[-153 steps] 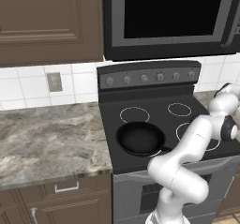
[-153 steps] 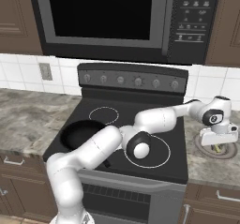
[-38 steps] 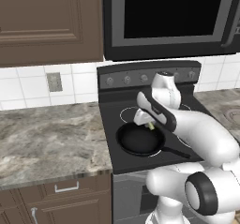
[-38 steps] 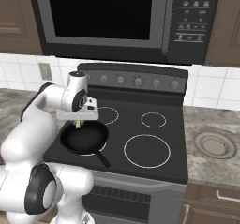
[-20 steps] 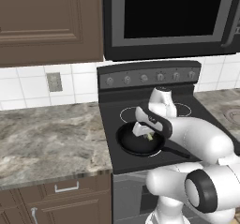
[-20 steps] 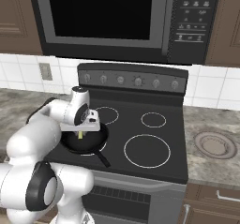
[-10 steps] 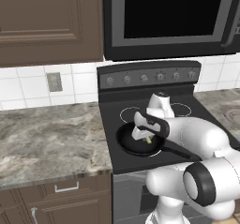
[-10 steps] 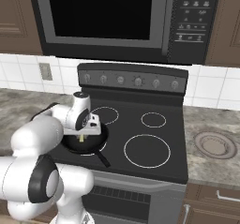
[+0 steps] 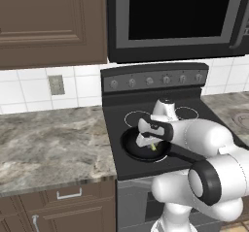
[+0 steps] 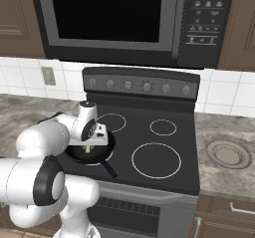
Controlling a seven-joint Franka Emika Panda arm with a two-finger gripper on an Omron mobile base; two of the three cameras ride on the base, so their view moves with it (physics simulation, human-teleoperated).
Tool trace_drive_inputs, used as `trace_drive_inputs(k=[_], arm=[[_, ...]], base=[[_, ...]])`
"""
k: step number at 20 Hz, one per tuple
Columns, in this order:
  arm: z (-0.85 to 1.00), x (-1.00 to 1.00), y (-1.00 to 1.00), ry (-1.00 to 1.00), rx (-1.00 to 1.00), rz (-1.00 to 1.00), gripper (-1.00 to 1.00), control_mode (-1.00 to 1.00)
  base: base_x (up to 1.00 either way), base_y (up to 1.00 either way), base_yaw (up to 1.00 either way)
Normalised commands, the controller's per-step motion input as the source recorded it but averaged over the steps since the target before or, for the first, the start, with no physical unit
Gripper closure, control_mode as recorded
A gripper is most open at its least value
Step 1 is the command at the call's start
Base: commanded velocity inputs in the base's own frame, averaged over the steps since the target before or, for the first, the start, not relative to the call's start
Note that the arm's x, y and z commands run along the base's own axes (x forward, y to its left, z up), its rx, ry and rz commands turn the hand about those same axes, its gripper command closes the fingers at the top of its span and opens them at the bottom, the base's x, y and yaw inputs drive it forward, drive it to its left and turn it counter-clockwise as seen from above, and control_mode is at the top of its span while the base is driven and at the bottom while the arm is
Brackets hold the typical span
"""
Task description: Pick up the butter stick and place it in the pan. Then turn on the burner for the pan.
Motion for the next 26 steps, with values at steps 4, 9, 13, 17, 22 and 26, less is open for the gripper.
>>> trace_drive_inputs(k=[4,9,13,17,22,26], arm=[[-0.06,0.03,0.0,0.0,0.0,0.0,1.0,-1.0],[-0.01,0.01,0.0,0.0,0.0,0.0,1.0,-1.0],[0.0,0.0,0.0,0.0,0.0,0.0,-1.0,-1.0],[0.0,0.0,0.0,0.0,0.0,0.0,-1.0,-1.0],[0.0,0.0,0.0,0.0,0.0,0.0,-1.0,-1.0],[0.14,0.0,0.0,-0.04,0.0,0.0,-1.0,-1.0]], base=[[0.0,0.0,0.0],[0.0,0.0,0.0],[0.0,0.0,0.0],[0.0,0.0,0.0],[0.0,0.0,0.0],[0.0,0.0,0.0]])
